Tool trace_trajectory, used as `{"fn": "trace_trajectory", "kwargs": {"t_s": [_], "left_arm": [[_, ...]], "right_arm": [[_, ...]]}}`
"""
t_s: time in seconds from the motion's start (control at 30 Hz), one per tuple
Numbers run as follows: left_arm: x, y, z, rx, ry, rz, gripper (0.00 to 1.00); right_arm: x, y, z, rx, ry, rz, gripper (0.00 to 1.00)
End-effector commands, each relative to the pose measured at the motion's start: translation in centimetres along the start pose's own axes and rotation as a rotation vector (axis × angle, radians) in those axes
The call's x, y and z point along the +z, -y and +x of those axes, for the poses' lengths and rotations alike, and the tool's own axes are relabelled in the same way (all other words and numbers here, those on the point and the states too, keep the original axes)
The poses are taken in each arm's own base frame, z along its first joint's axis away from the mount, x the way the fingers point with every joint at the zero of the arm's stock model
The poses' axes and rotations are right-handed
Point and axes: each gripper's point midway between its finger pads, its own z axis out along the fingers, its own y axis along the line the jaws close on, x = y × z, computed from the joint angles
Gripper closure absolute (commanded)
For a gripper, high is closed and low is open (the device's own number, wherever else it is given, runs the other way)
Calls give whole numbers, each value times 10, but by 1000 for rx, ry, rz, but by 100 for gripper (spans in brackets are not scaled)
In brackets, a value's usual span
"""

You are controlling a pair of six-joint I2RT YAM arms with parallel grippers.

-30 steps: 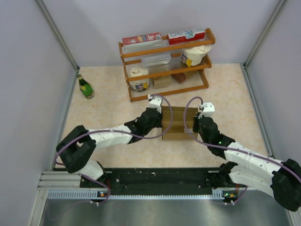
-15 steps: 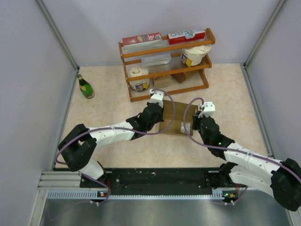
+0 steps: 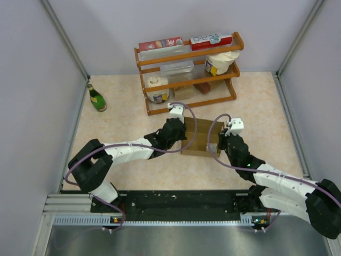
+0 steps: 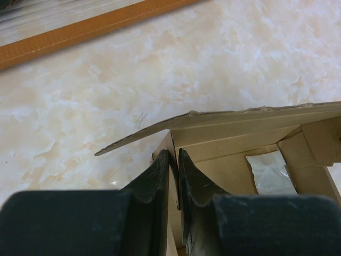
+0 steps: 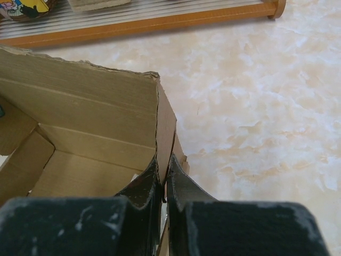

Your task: Fold the paper box

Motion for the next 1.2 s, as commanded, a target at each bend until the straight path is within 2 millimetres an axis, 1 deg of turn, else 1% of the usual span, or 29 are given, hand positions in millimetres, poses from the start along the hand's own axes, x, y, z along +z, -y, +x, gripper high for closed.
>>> {"fn": "trace_trajectory", "kwargs": {"t_s": [0.0, 0.13, 0.33, 0.47, 0.6, 0.83, 0.93, 1.0, 1.17], "left_arm": [[-10, 66, -2, -97, -14, 272, 87], [-13, 64, 3, -107, -28, 276, 87], [-20, 63, 13, -130, -57, 291, 85], [-26, 60, 19, -140, -67, 296, 84], [-31, 60, 21, -144, -73, 307, 76], [-44, 68, 6, -148, -56, 347, 62], [-51, 71, 0, -147, -51, 367, 59], [-56, 72, 0, -148, -57, 380, 57], [-66, 73, 8, -158, -87, 413, 56]], "right_arm": [[-11, -56, -30, 104, 85, -243, 100], [-15, -54, -29, 109, 92, -243, 100], [-22, -53, -18, 104, 87, -260, 100], [-28, -54, -15, 107, 92, -268, 100], [-33, -50, -14, 105, 100, -261, 100], [-37, -45, -9, 92, 97, -254, 100], [-37, -43, -4, 87, 90, -250, 100], [-37, -43, -3, 86, 90, -250, 100], [-39, -40, 4, 87, 88, -238, 100]]}}
